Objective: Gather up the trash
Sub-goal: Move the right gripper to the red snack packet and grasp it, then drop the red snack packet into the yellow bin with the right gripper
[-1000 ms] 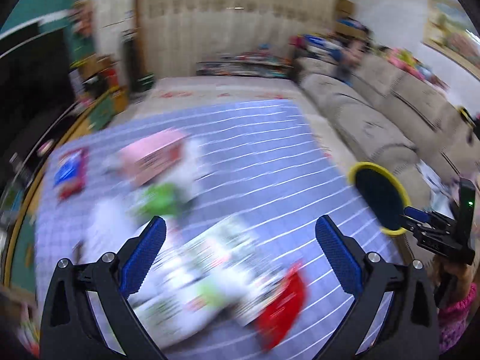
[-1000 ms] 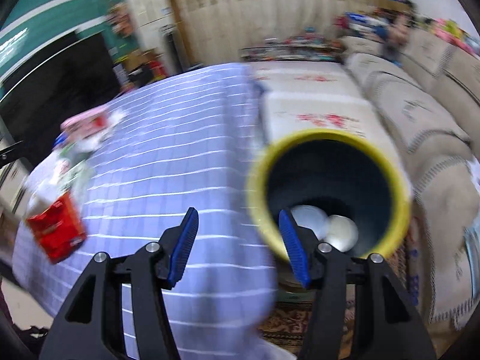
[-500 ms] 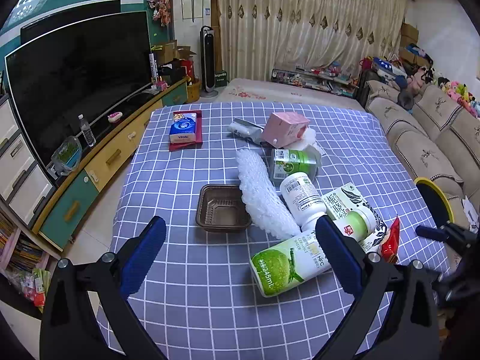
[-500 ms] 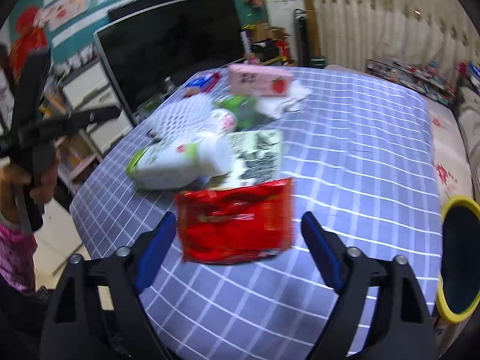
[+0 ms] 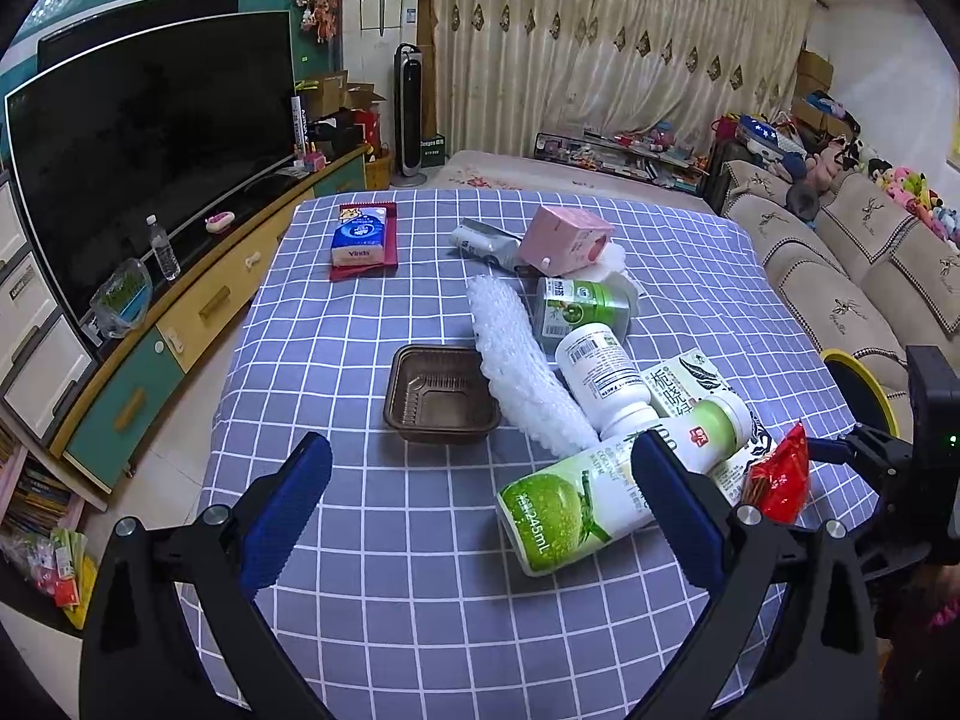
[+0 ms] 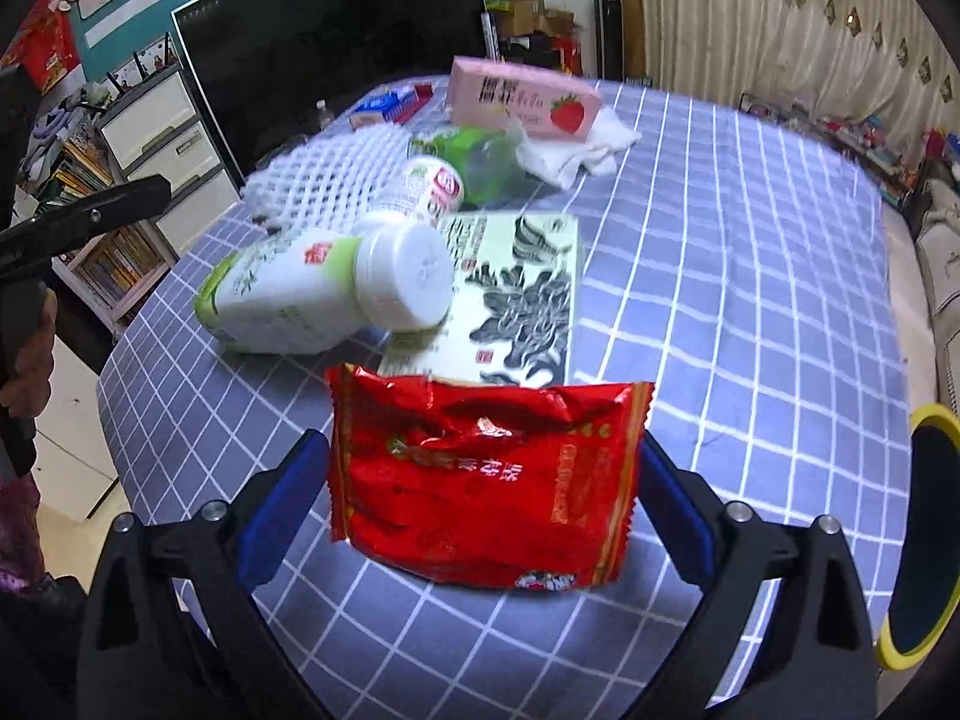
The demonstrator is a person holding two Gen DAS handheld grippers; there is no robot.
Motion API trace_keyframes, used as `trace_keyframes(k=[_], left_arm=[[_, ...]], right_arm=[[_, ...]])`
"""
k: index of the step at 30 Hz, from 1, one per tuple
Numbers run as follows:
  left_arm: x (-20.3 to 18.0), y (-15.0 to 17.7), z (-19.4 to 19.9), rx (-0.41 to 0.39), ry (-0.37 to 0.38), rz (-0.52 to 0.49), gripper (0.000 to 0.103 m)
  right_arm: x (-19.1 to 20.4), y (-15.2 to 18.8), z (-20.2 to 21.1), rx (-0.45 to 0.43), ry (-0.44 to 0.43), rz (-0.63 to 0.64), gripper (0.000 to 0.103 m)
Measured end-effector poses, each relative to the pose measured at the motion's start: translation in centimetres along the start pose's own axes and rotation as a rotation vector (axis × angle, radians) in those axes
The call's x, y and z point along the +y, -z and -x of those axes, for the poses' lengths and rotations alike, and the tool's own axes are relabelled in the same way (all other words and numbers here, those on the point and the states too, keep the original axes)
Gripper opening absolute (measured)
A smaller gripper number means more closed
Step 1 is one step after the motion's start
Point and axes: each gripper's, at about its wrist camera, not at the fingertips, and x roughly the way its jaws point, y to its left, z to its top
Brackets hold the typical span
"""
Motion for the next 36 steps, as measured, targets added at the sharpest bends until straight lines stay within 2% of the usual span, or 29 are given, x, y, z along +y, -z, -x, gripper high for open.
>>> trace_keyframes(k=[5,8,10,12,15,22,27,31,36], left_arm=[[-0.1,0.1,-0.5,0.011,0.001,0.001,0.098],[-0.4,0.1,-0.8,0.012,0.005,-0.006,0.098],[-0.5,0.2,-0.9,0.013,0.004,-0.008,0.098],[-0.5,0.2,-0.9,0.015,0.002,-0.007,0.098],[-0.6,0.2,-1.1,0.018,0.001,-0.002,0.098],[-0.5,0.4,-1.5,0.047,0.001,0.012,0.098],[-0.8,0.4,-1.0,0.038,0.057,0.011,0.098],[-2.2,0.3,0.0,-0.002,0.068,-0.058,0.098],[-3.6,0.1,0.3,-0.004,0.122,-0.082,0.098]], right_arm=[[0.7,0.5,-0.5,0.029,-0.011,0.000,0.093],[0.0,0.8,-0.6,0.032,-0.020,-0.046,0.070],[-0.3,1.0,-0.2,0.022,-0.020,-0.059,0.037],[-0.5,1.3,0.4,0.018,-0.055,-0.073,0.021],[-0.6,1.6,1.2,-0.003,-0.057,-0.081,0.012],[-1.2,2.0,4.3,-0.072,-0.030,-0.096,0.008],[-3.1,2.1,6.3,-0.128,0.021,-0.138,0.008],[-6.5,2.3,8.3,-0.181,0.102,-0.209,0.008],[-12.8,3.4,11.8,-0.248,0.270,-0.335,0.008]])
